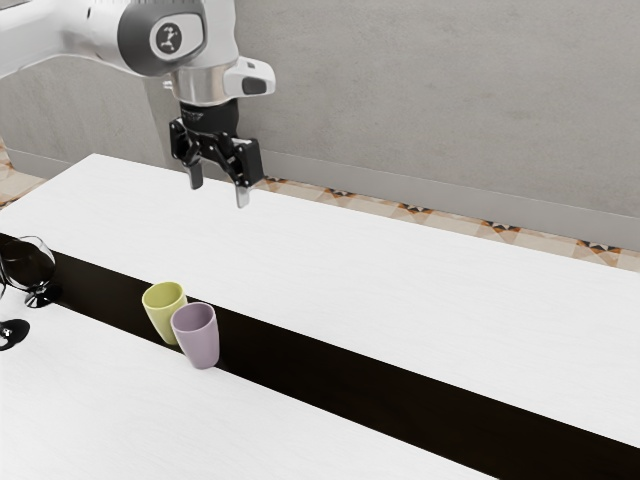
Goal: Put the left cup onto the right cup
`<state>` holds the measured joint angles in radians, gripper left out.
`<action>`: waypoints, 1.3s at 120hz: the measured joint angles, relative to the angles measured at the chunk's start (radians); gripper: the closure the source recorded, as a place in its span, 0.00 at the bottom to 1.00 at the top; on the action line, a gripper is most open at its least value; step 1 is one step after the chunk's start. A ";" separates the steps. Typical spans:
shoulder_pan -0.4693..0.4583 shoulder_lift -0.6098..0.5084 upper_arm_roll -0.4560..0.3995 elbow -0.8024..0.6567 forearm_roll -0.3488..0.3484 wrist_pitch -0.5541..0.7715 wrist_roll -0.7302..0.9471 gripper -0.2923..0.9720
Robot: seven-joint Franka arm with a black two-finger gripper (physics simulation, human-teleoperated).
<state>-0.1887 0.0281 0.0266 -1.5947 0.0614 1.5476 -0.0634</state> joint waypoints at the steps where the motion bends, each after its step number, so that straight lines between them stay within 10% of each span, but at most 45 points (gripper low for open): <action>1: 0.000 0.000 0.000 -0.001 0.000 0.001 0.000 0.23; 156: 0.305 -0.111 0.015 -0.469 -0.021 0.323 0.040 0.40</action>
<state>0.1162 -0.0829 0.0416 -2.0634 0.0404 1.8707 -0.0233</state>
